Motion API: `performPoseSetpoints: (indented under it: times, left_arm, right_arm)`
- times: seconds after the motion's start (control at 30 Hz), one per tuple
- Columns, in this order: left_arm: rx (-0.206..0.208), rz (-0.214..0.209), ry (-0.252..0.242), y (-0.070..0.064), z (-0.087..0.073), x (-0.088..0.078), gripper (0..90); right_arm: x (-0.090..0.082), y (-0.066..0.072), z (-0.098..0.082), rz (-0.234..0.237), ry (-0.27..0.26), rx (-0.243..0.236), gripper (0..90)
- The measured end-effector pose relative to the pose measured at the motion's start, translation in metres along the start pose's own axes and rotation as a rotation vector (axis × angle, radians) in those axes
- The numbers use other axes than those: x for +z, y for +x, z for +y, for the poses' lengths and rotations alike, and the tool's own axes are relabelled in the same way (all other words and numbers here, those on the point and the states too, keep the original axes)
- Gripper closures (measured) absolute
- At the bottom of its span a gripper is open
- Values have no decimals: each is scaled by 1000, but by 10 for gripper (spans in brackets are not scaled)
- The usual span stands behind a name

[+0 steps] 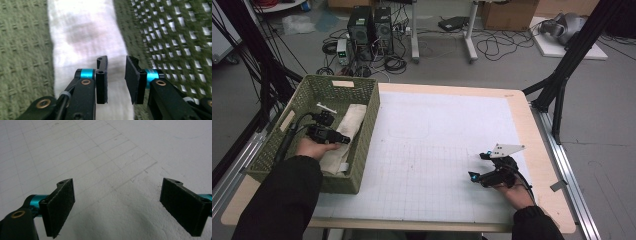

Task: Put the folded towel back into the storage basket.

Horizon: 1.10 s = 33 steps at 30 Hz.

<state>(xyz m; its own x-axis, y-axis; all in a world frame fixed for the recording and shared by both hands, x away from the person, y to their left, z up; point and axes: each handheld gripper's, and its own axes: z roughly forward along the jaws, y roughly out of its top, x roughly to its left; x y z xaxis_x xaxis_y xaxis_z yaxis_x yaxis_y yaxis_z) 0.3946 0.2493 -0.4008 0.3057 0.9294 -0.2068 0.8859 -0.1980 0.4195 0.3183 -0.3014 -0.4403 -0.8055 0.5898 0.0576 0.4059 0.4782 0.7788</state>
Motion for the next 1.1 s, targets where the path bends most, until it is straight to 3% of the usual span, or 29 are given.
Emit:
performPoseSetpoints:
  times: [0.03,0.27,0.57,0.8,1.0,1.1]
  left_arm:
    - [14,22,44,1,-3,5,693]
    - [28,16,-3,0,-1,0,649]
    - [-43,-29,-204,1,4,-27,556]
    - [-104,-116,-356,-3,5,-38,516]
    - [-177,-191,-463,-6,3,-42,511]
    - [-188,-214,-506,-9,1,-42,511]
  right_arm:
    - [0,0,0,-1,-3,0,119]
    - [-2,0,0,-3,-13,4,119]
    - [-4,0,0,-8,-26,12,119]
    - [-5,0,1,-13,-32,18,119]
    - [-5,0,2,-17,-34,17,119]
    - [-5,0,3,-13,-35,16,119]
